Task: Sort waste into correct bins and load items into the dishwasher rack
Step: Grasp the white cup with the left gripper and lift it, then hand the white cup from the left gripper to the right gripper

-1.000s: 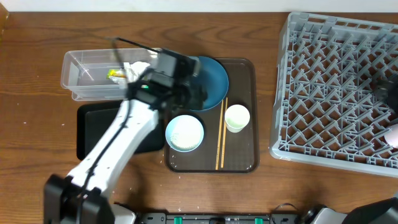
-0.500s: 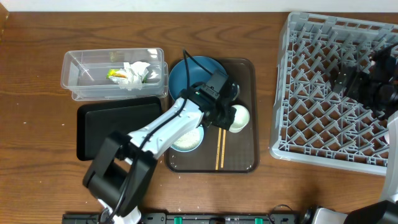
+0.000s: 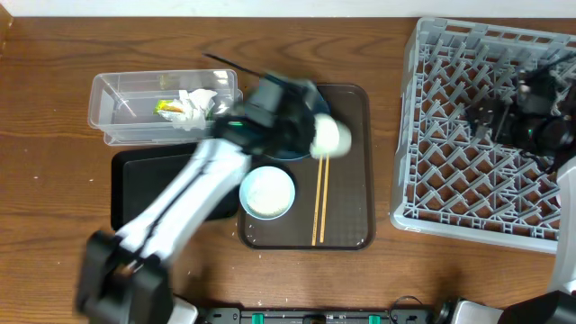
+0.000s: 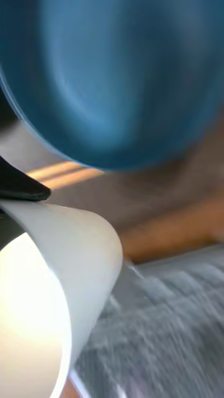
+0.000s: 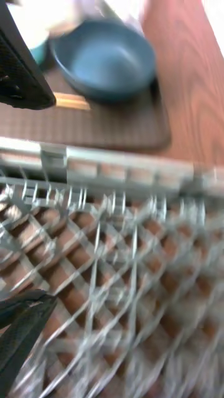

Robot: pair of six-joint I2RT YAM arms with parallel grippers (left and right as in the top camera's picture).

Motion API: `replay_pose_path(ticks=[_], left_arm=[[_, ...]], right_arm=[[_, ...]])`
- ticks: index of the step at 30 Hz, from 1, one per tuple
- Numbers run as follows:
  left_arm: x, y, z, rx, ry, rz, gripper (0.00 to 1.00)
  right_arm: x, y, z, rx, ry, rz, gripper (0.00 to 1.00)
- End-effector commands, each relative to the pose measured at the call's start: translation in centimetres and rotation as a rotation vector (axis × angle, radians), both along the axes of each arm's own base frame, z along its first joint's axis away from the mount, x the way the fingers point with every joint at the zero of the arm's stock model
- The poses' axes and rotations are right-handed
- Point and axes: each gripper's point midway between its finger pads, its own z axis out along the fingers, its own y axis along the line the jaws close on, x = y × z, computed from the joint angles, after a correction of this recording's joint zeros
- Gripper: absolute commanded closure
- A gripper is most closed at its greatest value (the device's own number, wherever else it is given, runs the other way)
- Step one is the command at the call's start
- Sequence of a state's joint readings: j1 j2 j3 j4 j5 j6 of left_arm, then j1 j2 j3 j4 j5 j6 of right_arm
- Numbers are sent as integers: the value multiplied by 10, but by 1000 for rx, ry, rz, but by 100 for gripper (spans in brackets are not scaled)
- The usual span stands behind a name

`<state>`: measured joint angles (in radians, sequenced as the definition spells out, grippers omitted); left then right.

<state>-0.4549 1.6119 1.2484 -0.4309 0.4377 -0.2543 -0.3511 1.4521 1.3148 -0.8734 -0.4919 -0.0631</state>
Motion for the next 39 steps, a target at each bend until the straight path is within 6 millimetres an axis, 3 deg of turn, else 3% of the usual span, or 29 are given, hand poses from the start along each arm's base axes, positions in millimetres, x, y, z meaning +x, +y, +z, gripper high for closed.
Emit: replay_pose_path(ticks=[1,4,7,11,16,21,32,36,39], left_arm=[[-1,7,68,-304,0,-49,94],[-6,10,101,-516,31,-160,94],[-20,6,117,-636,64,-297,94],[-31,1,118,-678,107,-362,94],[-40,-7,121,-694,120,-407,94],[-46,-11,122,-702,131,-432,94],[-46,-12,122,-702,132,-433,94],[-46,-12,122,-701,132,-432,94],[-45,-11,121,-697,128,-426,83]], right_arm=[[0,65,27,94,-172,359,8],[-10,113,48,169,-309,609,3],[-25,155,64,212,-430,818,1],[-42,199,76,241,-527,1005,1],[-54,236,82,243,-581,1130,1],[-62,257,88,248,-631,1202,2],[-62,267,93,234,-681,1235,41],[-59,266,95,224,-701,1236,50],[-59,266,95,220,-706,1234,58]])
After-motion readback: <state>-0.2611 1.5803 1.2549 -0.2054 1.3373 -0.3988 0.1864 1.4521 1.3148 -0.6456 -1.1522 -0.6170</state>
